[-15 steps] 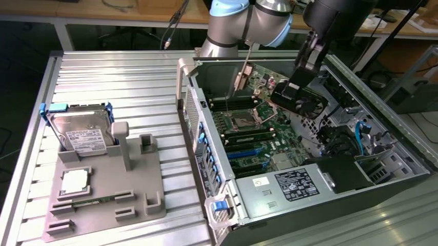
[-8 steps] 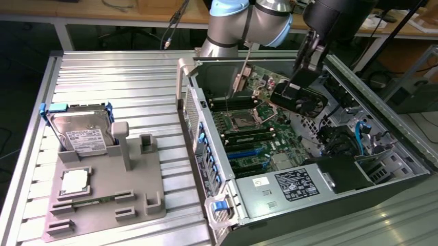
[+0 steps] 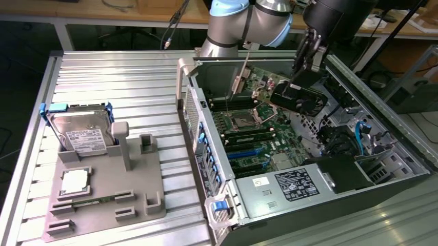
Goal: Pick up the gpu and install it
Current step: 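Insert the gpu into the slot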
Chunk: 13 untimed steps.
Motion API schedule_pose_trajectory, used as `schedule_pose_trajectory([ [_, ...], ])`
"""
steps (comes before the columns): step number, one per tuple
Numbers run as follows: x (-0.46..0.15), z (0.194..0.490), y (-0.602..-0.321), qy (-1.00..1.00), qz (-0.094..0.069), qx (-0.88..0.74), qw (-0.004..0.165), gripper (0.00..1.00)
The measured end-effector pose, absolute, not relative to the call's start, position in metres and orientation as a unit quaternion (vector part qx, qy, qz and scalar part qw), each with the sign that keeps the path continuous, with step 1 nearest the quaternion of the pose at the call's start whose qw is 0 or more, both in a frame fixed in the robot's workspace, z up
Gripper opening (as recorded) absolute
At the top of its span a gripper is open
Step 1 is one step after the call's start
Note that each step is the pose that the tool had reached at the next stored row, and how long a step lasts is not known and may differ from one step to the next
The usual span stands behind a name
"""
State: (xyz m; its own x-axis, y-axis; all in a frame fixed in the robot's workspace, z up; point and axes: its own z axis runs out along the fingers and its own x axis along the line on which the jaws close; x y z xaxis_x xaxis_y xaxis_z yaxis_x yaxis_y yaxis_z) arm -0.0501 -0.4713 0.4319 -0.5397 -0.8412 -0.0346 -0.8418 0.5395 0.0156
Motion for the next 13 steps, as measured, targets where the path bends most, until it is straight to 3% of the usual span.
schedule_pose_trajectory([
  [13,-0.0501,0.4319,-0.4713,0.849,0.016,-0.528,0.011,0.27],
])
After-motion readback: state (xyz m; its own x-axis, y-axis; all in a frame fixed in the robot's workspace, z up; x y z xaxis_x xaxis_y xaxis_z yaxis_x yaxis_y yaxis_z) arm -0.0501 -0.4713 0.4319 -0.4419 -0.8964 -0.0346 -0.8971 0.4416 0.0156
